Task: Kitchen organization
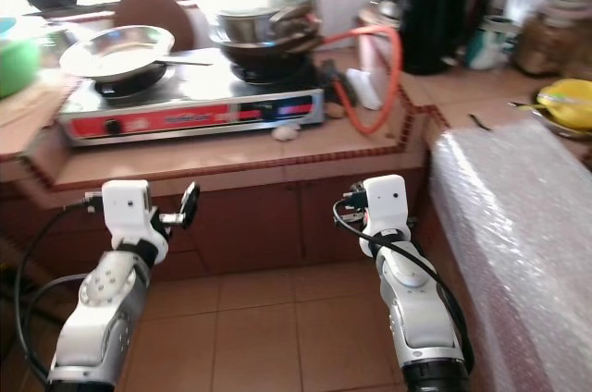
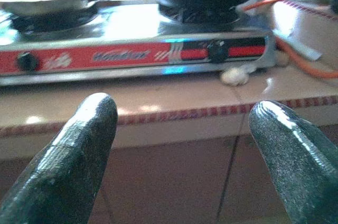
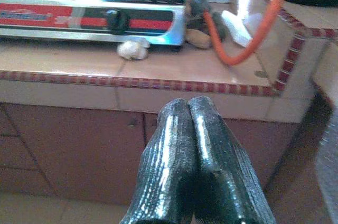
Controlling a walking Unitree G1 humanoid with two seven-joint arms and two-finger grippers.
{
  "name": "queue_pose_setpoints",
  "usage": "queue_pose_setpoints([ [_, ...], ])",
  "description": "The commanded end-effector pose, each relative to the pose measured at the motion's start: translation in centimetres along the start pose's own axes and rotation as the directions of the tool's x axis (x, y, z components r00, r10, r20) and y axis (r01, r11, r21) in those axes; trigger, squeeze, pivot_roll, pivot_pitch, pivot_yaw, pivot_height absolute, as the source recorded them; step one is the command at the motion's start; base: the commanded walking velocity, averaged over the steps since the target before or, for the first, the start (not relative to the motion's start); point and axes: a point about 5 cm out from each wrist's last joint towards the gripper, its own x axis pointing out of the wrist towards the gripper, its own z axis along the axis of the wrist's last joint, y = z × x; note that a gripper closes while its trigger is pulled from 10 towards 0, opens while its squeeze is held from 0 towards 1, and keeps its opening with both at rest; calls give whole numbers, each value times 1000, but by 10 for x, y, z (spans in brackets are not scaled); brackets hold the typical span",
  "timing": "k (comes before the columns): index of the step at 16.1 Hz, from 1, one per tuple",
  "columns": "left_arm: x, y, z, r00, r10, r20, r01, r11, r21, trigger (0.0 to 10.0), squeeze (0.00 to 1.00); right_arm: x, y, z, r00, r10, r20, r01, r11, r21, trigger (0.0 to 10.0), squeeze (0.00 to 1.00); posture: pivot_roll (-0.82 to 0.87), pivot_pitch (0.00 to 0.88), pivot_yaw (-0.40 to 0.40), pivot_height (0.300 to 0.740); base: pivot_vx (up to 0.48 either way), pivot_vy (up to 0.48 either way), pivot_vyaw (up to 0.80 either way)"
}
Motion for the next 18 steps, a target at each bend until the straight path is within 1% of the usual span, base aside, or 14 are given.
queue_pose_setpoints([
  [1, 0, 10, -2, 999, 38, -8, -38, 999, 8, 10000, 0, 2, 2, 7, 1000, 0, 21, 0, 1000, 11, 10000, 0, -185, 36, 96, 740, 0, 0, -781],
  [4, 0, 12, -2, 999, 40, -13, -40, 999, 7, 10000, 0, 2, 2, 7, 1000, -2, 23, 1, 1000, 12, 10000, 0, -186, 36, 99, 740, 0, 0, -781],
  [7, 0, 7, -2, 1000, 18, -15, -19, 1000, -17, 10000, 0, 2, 3, 7, 1000, -2, 20, 2, 1000, 19, 10000, 0, -186, 36, 98, 740, 0, 0, -781],
  [9, -1, 0, -4, 1000, -13, -21, 12, 999, -38, 10000, 0, 2, 3, 7, 1000, -1, 23, 1, 1000, 20, 10000, 0, -188, 36, 100, 740, 0, 0, -781],
  [18, -2, 1, -6, 999, -12, -33, 11, 1000, -19, 10000, 0, 2, 4, 6, 1000, -2, 18, 1, 1000, 26, 10000, 0, -188, 42, 104, 740, 0, 0, -781],
])
